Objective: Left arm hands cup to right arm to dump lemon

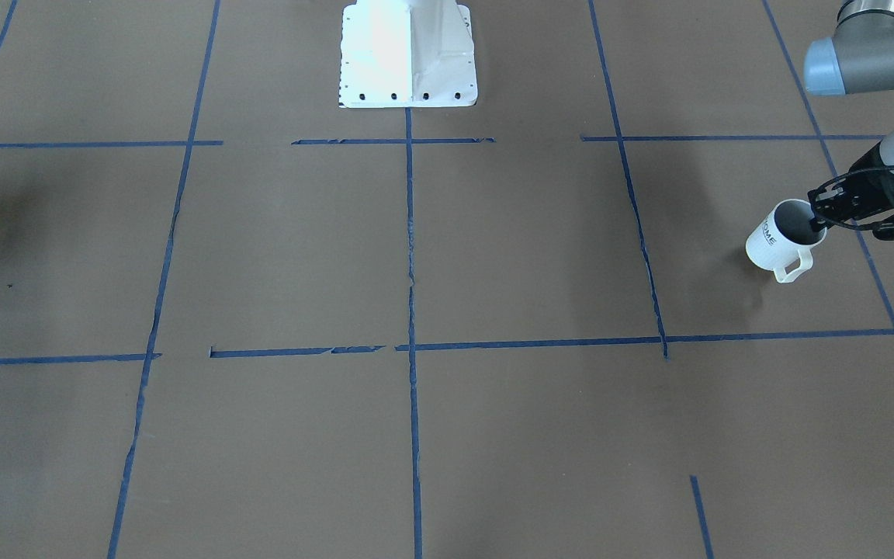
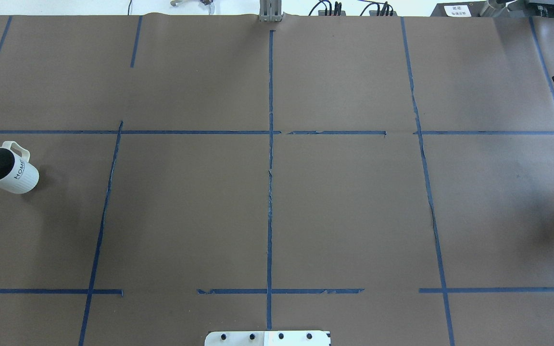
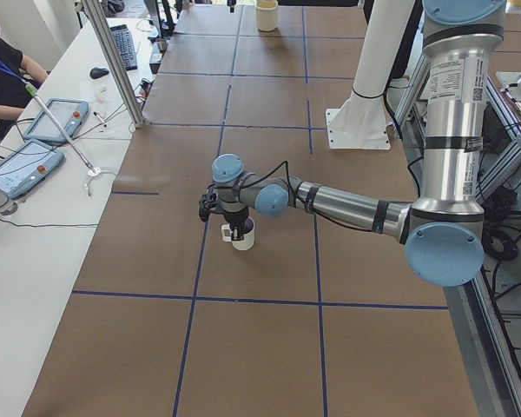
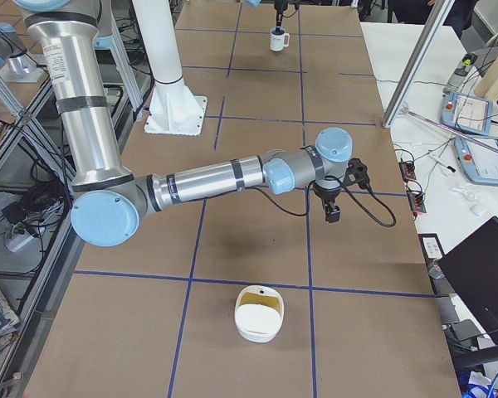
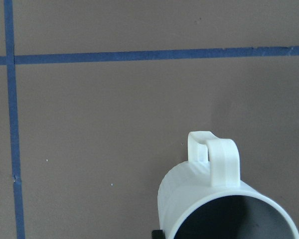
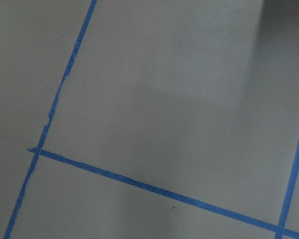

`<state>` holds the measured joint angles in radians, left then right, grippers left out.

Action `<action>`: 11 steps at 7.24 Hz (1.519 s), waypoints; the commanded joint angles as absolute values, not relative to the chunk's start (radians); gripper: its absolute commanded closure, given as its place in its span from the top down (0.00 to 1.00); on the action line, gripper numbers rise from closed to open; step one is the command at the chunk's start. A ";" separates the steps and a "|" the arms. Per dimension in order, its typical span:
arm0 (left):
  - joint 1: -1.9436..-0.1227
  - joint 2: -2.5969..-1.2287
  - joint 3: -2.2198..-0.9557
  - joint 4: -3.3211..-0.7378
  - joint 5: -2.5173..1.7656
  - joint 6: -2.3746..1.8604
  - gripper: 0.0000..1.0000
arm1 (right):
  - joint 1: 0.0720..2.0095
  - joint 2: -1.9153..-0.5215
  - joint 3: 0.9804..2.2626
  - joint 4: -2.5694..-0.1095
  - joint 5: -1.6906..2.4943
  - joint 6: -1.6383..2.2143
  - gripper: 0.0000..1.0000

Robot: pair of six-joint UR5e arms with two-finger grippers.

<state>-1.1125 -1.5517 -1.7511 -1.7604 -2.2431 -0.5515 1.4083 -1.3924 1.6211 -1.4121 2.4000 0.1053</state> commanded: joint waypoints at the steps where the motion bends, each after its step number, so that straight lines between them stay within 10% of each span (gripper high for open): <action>1: -1.112 -1.555 -1.735 -1.759 -2.244 -0.552 0.07 | 1.425 -1.451 1.623 -1.413 2.402 0.045 1.00; 3: -1.104 -1.555 -1.726 -1.761 -2.244 -0.549 0.24 | 1.436 -1.497 1.623 -1.413 2.401 0.006 1.00; 4: -1.104 -1.555 -1.727 -1.766 -2.243 -0.537 0.78 | 1.445 -1.506 1.623 -1.413 2.401 -0.024 1.00; 5: -1.108 -1.543 -1.752 -1.776 -2.246 -0.537 1.00 | 1.448 -1.514 1.621 -1.413 2.401 -0.044 1.00; 11: -1.524 -1.479 -1.857 -1.316 -2.289 0.179 1.00 | 1.541 -1.604 1.621 -1.477 2.401 -0.194 1.00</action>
